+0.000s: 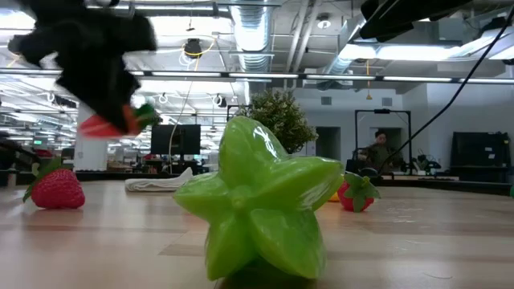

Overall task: Pick and placing Produce into tupperware
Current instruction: Put the orange carrot into the transparent bin

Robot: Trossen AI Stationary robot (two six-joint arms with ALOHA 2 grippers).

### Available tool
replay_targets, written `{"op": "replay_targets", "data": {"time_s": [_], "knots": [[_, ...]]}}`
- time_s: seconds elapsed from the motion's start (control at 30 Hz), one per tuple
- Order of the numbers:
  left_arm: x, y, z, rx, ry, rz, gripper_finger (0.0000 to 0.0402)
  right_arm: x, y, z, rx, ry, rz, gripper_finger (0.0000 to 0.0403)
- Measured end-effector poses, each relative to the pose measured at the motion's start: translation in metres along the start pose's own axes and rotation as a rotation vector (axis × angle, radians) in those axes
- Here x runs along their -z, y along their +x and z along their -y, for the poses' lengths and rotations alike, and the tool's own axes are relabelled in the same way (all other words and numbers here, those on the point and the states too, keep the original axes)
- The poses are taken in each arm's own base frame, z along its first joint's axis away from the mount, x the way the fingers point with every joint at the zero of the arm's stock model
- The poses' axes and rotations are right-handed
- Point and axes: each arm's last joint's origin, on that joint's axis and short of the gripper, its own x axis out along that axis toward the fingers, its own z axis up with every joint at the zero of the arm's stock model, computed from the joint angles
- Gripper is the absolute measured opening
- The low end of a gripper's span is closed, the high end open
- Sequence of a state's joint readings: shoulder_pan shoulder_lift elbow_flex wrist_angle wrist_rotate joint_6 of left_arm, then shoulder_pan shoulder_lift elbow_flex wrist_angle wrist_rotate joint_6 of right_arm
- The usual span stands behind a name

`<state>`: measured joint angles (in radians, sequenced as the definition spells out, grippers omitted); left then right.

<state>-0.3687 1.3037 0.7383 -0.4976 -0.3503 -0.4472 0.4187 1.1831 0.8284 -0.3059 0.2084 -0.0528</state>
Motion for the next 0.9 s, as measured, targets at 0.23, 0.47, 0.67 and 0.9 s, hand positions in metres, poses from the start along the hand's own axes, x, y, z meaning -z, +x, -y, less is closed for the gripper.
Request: {"op": "replay_targets", "data": {"time_s": [0.23, 0.47, 0.67, 0.9], "knots": [[-0.036, -0.02, 0.002, -0.188, 0.182, 0.207, 0.0182, 0.0, 0.0, 0.0, 0.0, 0.0, -0.002, 0.0146], [-0.054, -0.023, 0.002, -0.256, 0.303, 0.351, 0.0182, 0.001, 0.0, 0.0, -0.001, -0.001, -0.008, 0.0146], [-0.062, -0.018, -0.008, -0.251, 0.317, 0.357, 0.0182, 0.001, 0.0, 0.0, -0.001, -0.001, -0.008, 0.0146], [-0.07, 0.003, -0.017, -0.27, 0.324, 0.341, 0.0182, 0.001, 0.0, 0.0, -0.001, -0.002, -0.009, 0.0146]]}}
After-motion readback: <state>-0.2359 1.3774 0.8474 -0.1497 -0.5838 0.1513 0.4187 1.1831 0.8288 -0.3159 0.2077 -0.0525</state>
